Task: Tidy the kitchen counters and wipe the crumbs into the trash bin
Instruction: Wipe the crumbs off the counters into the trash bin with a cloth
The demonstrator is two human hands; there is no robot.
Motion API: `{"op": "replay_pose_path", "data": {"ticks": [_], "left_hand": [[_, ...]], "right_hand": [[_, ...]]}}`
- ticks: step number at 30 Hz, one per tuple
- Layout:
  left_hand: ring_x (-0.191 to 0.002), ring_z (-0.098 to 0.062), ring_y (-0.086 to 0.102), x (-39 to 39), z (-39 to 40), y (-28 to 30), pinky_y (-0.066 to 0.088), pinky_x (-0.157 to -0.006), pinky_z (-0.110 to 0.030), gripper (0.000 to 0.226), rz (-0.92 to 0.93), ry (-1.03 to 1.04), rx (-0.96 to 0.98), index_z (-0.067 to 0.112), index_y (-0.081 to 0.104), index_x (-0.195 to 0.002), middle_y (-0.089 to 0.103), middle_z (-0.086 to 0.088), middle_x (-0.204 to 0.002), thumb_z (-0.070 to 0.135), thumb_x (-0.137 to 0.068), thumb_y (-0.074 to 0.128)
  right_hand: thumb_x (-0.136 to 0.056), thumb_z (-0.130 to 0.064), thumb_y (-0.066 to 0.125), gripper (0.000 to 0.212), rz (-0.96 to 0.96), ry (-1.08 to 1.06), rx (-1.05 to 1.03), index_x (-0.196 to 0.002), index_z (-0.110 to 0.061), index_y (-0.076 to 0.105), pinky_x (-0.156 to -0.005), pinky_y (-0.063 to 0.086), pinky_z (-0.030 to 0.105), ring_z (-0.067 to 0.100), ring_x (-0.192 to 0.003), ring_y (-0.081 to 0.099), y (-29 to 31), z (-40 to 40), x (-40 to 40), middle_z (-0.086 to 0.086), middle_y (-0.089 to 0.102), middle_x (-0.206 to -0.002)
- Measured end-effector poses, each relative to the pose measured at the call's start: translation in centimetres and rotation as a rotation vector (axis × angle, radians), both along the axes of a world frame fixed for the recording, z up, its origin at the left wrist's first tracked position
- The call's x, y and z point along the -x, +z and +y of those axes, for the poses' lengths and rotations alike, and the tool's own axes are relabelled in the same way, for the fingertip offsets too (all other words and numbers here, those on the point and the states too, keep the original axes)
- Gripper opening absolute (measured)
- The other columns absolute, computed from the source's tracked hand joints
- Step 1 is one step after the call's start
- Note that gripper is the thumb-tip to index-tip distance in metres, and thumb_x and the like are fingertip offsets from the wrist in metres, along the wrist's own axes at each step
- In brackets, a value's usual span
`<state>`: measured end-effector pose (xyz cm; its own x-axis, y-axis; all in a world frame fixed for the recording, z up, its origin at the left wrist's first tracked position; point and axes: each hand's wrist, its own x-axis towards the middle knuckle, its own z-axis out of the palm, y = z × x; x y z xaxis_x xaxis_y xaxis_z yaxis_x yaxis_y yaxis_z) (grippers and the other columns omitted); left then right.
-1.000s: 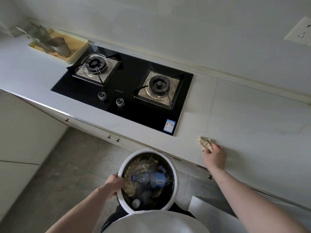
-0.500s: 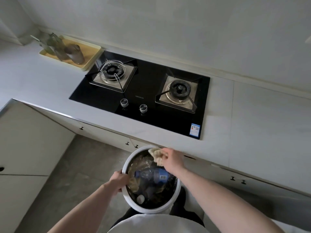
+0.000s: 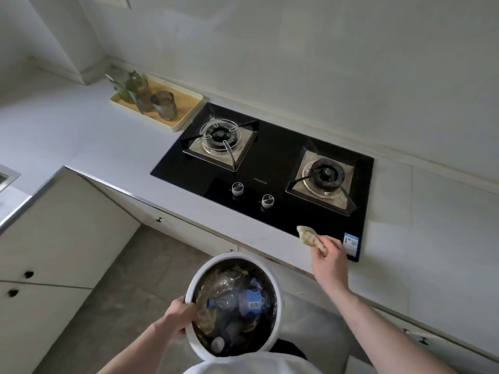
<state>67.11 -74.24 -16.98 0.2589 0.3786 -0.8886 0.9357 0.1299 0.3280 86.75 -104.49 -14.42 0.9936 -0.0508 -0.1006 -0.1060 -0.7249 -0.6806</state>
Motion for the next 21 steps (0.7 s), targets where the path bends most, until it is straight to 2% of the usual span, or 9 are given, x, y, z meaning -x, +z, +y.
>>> {"op": "replay_pose_path", "data": {"ticks": [2,4,8,12,15,19,21], "left_hand": [[-0.053,-0.030,0.063,0.4,1.2,-0.1,0.052,-0.048,-0.030,0.031,0.010,0.051,0.000,0.003,0.068,-0.092,0.067,-0.019,-0.066,-0.010,-0.073,0.047],[-0.057,-0.030,0.065,0.6,2.3,0.1,0.053,-0.051,-0.031,0.032,0.023,0.081,-0.024,0.003,0.068,-0.095,0.067,-0.020,-0.068,-0.008,-0.072,0.048],[-0.058,-0.028,0.061,0.2,4.4,-0.3,0.047,-0.053,-0.028,0.034,0.030,0.100,-0.056,0.005,0.068,-0.095,0.064,-0.018,-0.066,-0.008,-0.073,0.047],[-0.055,-0.027,0.057,-0.2,5.0,0.6,0.043,-0.051,-0.025,0.033,0.027,0.113,-0.060,0.006,0.067,-0.092,0.062,-0.015,-0.063,-0.010,-0.074,0.046],[-0.051,-0.027,0.057,-0.7,5.7,1.2,0.041,-0.045,-0.021,0.029,0.002,0.117,-0.037,0.005,0.067,-0.089,0.062,-0.012,-0.059,-0.008,-0.070,0.049],[-0.059,-0.030,0.064,-1.2,7.2,1.3,0.048,-0.043,-0.024,0.033,-0.007,0.108,0.021,0.003,0.066,-0.097,0.067,-0.017,-0.071,-0.012,-0.077,0.045],[-0.062,-0.032,0.067,-1.4,8.4,0.8,0.053,-0.046,-0.028,0.035,-0.002,0.099,0.030,0.003,0.067,-0.099,0.070,-0.020,-0.075,-0.011,-0.076,0.045]], "right_hand": [[-0.089,-0.007,0.069,0.027,0.010,0.012,0.084,-0.117,-0.007,0.072,-0.087,0.041,0.020,0.020,-0.108,0.056,-1.8,-0.2,-0.8,0.005,0.060,-0.122],[-0.085,-0.006,0.072,0.028,0.003,0.073,0.163,-0.114,-0.006,0.074,-0.096,0.041,0.027,0.026,-0.116,0.055,-3.9,0.2,-0.7,0.007,0.062,-0.122],[-0.084,-0.010,0.075,0.031,-0.003,0.114,0.180,-0.115,-0.015,0.075,-0.095,0.046,0.032,0.025,-0.116,0.050,-5.8,3.5,0.0,0.002,0.056,-0.126],[-0.082,-0.013,0.076,0.032,-0.004,0.191,0.221,-0.114,-0.019,0.076,-0.101,0.044,0.047,0.022,-0.112,0.049,-6.5,8.0,0.4,-0.002,0.059,-0.119],[-0.084,-0.012,0.074,0.030,0.012,0.198,0.178,-0.113,-0.017,0.077,-0.106,0.040,0.045,0.024,-0.113,0.052,-6.0,12.2,-0.2,0.000,0.061,-0.119],[-0.089,-0.015,0.069,0.027,0.107,0.171,0.150,-0.115,-0.017,0.075,-0.103,0.039,0.039,0.024,-0.113,0.054,-5.3,17.5,-0.3,0.000,0.059,-0.121],[-0.094,-0.016,0.063,0.029,0.165,0.259,0.127,-0.121,-0.014,0.072,-0.100,0.042,0.032,0.022,-0.113,0.056,-4.7,19.8,0.0,0.001,0.058,-0.124]]}}
